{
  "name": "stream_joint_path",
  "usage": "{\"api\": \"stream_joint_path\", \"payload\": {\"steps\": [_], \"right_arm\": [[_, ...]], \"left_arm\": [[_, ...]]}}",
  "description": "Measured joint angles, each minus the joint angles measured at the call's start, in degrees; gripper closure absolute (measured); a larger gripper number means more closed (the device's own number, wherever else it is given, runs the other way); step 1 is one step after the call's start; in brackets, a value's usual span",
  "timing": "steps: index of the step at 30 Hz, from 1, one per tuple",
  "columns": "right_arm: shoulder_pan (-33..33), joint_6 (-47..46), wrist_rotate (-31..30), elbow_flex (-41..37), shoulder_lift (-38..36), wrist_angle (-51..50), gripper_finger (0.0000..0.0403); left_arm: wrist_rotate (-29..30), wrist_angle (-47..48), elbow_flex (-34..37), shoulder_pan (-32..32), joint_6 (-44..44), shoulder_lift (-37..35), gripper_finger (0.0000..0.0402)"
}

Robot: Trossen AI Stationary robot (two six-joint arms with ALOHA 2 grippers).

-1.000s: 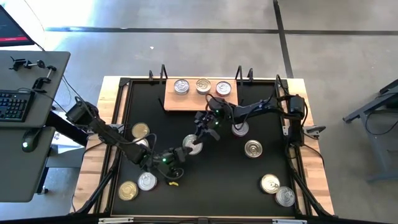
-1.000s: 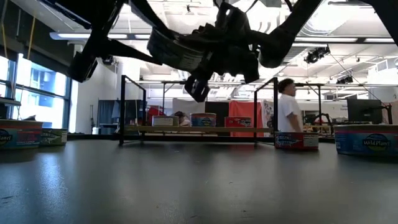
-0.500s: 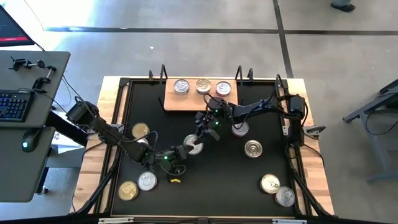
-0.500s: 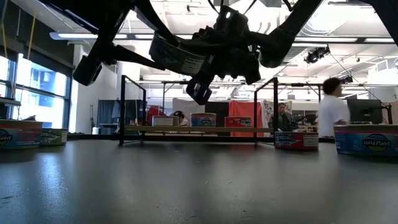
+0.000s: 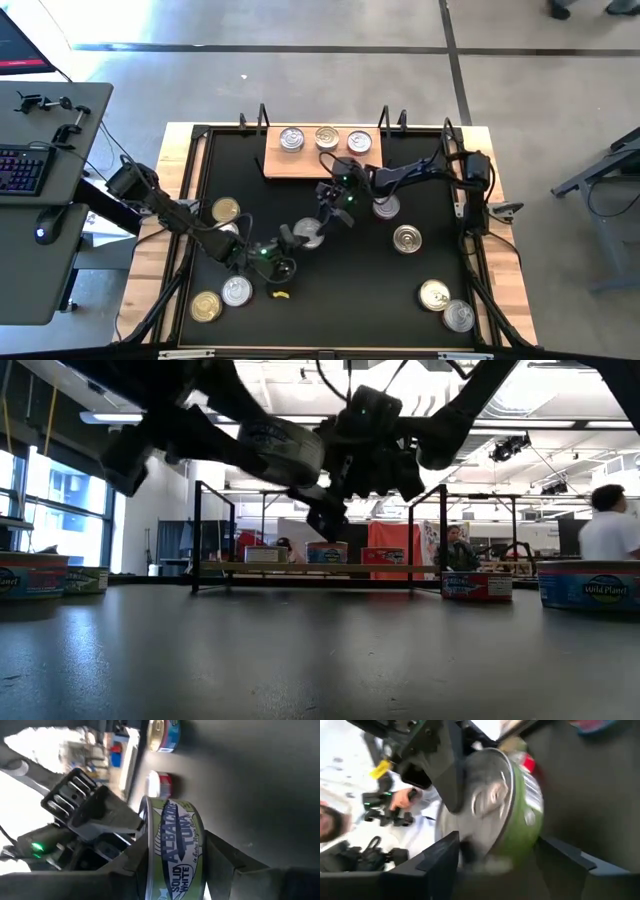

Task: Stack canned seafood by type on shelf
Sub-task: Put the green tuna can on the shelf

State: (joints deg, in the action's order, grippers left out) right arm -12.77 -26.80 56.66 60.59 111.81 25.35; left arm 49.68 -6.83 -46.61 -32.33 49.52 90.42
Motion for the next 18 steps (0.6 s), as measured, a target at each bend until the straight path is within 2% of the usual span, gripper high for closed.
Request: {"api": "stream_joint_path", "payload": {"steps": [5, 12, 15, 18], "right_arm": [[-1.1, 2.3, -8.4, -0.1, 0.0, -6.8, 0.0163], [2.3, 3.0, -29.6, -0.1, -0.1, -15.1, 0.0163], [6.2, 3.9, -36.1, -0.1, -0.1, -20.0, 0.0163], [10.7, 4.0, -43.8, 0.0, -0.1, -24.0, 0.0163]], "left_arm": [[2.8, 8.7, 0.1, -2.9, -14.7, -0.5, 0.0281], [6.7, 24.4, 0.1, -3.3, -36.1, -0.5, 0.0281], [10.7, 28.4, 0.1, -1.7, -41.6, -0.5, 0.0281], [12.5, 28.2, 0.1, 1.3, -43.4, -0.5, 0.0281]]}}
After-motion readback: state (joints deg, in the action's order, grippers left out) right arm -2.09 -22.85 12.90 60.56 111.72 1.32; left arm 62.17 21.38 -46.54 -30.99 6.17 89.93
